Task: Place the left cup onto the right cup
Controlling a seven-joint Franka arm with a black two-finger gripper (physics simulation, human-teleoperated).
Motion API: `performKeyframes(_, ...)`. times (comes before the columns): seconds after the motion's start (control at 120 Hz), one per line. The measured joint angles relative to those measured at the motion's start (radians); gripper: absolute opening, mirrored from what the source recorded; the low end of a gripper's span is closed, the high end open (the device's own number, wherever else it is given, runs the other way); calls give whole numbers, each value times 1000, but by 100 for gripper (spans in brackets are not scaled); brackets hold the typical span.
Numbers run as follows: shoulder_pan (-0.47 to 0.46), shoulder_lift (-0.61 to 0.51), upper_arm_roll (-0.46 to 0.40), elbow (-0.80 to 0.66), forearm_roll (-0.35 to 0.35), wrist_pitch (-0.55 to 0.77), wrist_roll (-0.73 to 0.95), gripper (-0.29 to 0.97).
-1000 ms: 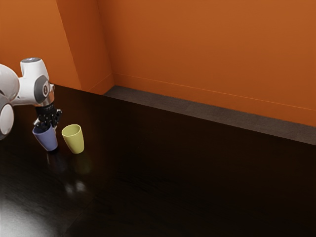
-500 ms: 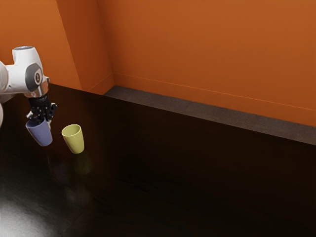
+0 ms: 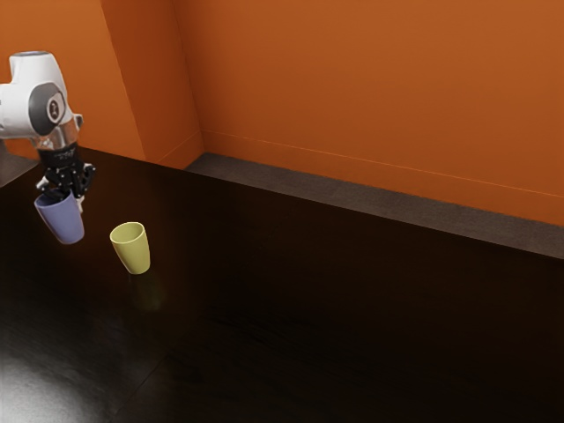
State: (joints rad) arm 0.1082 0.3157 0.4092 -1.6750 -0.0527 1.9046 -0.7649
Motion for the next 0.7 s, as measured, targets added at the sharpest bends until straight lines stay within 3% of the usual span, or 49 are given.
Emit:
performKeyframes(0.317,-30,-83,-64,0,72,-57,8,-10)
performKeyframes(0.7,-30,-139,-157,1,104,-99,23,-10)
